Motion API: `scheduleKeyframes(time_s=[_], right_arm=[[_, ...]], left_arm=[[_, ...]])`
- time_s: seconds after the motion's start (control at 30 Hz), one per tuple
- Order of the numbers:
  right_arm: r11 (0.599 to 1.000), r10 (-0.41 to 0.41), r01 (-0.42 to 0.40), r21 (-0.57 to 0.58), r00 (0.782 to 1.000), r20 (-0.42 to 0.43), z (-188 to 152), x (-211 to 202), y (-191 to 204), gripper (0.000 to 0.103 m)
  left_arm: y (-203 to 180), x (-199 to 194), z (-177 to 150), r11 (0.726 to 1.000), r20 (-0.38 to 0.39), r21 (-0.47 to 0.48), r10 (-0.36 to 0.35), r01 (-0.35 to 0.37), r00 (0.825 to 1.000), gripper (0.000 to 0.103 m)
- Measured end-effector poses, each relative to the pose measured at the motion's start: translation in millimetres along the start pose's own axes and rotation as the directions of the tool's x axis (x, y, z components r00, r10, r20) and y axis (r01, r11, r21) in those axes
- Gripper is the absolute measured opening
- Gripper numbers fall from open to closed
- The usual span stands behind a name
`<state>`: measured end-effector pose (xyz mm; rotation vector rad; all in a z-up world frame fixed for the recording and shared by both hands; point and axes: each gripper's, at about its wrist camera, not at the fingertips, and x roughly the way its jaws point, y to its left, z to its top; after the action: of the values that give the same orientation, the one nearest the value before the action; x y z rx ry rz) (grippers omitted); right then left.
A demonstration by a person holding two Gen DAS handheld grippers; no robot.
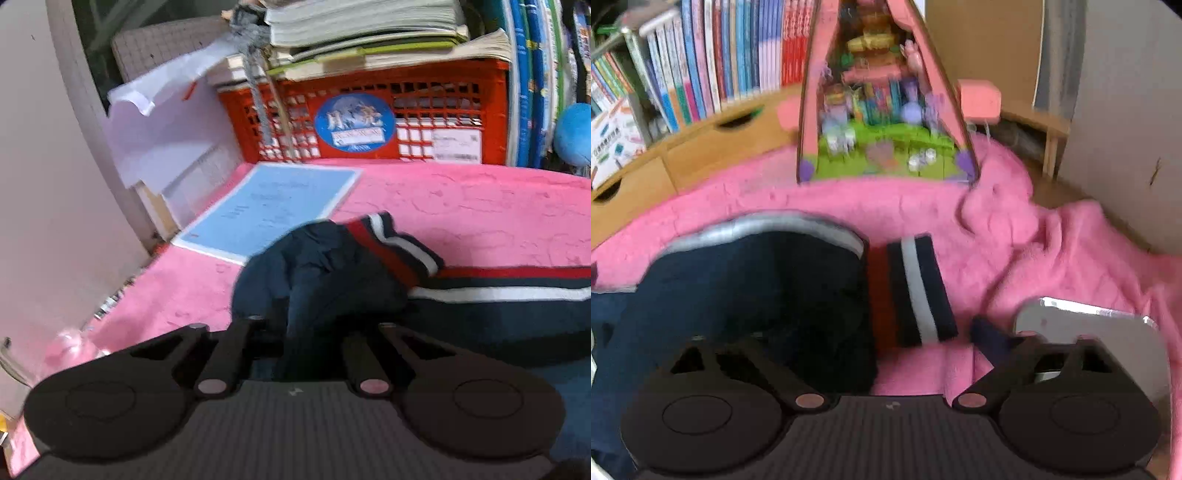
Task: Fold clothes
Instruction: 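Grasp the striped cuff with the left gripper while the right gripper holds the jacket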
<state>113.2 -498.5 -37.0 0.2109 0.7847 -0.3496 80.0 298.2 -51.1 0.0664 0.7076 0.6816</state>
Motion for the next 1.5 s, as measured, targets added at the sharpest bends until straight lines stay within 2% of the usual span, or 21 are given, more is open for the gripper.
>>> scheduleKeyframes(time_s=[0.1, 0.2, 0.23, 0.27, 0.33, 0.37, 0.4, 0.43, 0.53, 0.6, 0.63, 0.73, 0.83, 0.87, 0.93, 1.03, 1.13, 1.23, 1.3, 1.4, 1.5], right_arm=[[0.993, -0.039, 0.050, -0.110, 0.994, 0.105, 11, -28, 10, 0.043], [0.933, -0.204, 0.280, -0.225, 0.928, 0.312, 27, -64, 9, 0.043], [0.898, -0.268, 0.372, -0.235, 0.886, 0.377, 33, -71, 4, 0.043], [0.846, -0.340, 0.478, -0.236, 0.825, 0.452, 39, -78, -1, 0.043], [0.687, -0.456, 0.687, -0.237, 0.661, 0.595, 47, -82, -13, 0.046], [0.621, -0.485, 0.746, -0.240, 0.606, 0.631, 51, -80, -19, 0.049], [0.593, -0.498, 0.763, -0.257, 0.598, 0.628, 53, -75, -26, 0.052], [0.564, -0.511, 0.779, -0.274, 0.590, 0.626, 56, -69, -32, 0.062], [0.453, -0.566, 0.821, -0.348, 0.566, 0.599, 50, -43, -40, 0.103], [0.423, -0.572, 0.813, -0.401, 0.583, 0.577, 40, -30, -40, 0.103], [0.444, -0.560, 0.792, -0.419, 0.610, 0.561, 33, -30, -36, 0.103], [0.574, -0.470, 0.689, -0.443, 0.720, 0.510, 16, -41, -19, 0.103], [0.735, -0.254, 0.481, -0.478, 0.849, 0.463, 3, -63, 20, 0.103], [0.764, -0.172, 0.402, -0.504, 0.881, 0.442, -2, -70, 36, 0.103], [0.776, 0.000, 0.239, -0.583, 0.925, 0.379, -18, -81, 74, 0.103], [0.727, 0.186, 0.070, -0.683, 0.938, 0.293, -39, -88, 131, 0.103], [0.661, 0.310, -0.044, -0.749, 0.925, 0.219, -60, -95, 179, 0.103], [0.607, 0.358, -0.090, -0.789, 0.918, 0.170, -78, -94, 214, 0.103], [0.579, 0.372, -0.110, -0.808, 0.918, 0.141, -91, -90, 232, 0.103], [0.565, 0.382, -0.153, -0.811, 0.919, 0.093, -100, -80, 246, 0.103], [0.571, 0.386, -0.181, -0.801, 0.920, 0.068, -106, -73, 252, 0.103]], left_arm=[[8, -1, 10, 0.999, 0.036, -0.014, 0.036, -0.035, 0.999, 0.004], [16, -2, 24, 0.997, 0.067, -0.024, 0.071, -0.070, 0.995, 0.004], [18, -2, 29, 0.996, 0.075, -0.028, 0.082, -0.081, 0.994, 0.004], [19, -1, 33, 0.996, 0.081, -0.027, 0.091, -0.089, 0.993, 0.004], [18, 1, 40, 0.994, 0.089, -0.007, 0.111, -0.111, 0.990, 0.005], [17, 2, 42, 0.992, 0.094, 0.002, 0.123, -0.124, 0.988, 0.005], [17, 4, 42, 0.992, 0.094, 0.005, 0.128, -0.129, 0.987, 0.005], [16, 6, 43, 0.991, 0.094, 0.007, 0.133, -0.134, 0.987, 0.007], [13, 10, 38, 0.993, 0.056, 0.003, 0.120, -0.121, 0.991, 0.014], [12, 8, 34, 0.996, 0.036, -0.006, 0.089, -0.089, 0.995, 0.018], [12, 5, 33, 0.998, 0.028, -0.016, 0.068, -0.067, 0.997, 0.022], [22, -7, 33, 0.993, 0.009, -0.110, -0.030, 0.031, 0.999, 0.036], [32, -23, 33, 0.980, 0.031, -0.160, -0.117, 0.121, 0.993, 0.055], [32, -25, 33, 0.984, 0.038, -0.138, -0.112, 0.116, 0.993, 0.059], [34, -30, 34, 0.991, 0.055, -0.096, -0.088, 0.093, 0.995, 0.059], [45, -35, 43, 0.995, 0.075, -0.084, -0.050, 0.056, 0.996, 0.059], [64, -37, 59, 0.994, 0.080, -0.111, 0.006, 0.003, 0.997, 0.059], [80, -33, 69, 0.989, 0.032, -0.145, 0.040, -0.035, 0.999, 0.062], [87, -29, 70, 0.986, -0.022, -0.159, 0.042, -0.045, 0.999, 0.073], [70, -21, 62, 1.000, -0.112, 0.020, 0.008, -0.006, 0.994, 0.081], [41, -24, 45, 0.971, -0.141, 0.239, 0.016, 0.018, 0.990, 0.080]])
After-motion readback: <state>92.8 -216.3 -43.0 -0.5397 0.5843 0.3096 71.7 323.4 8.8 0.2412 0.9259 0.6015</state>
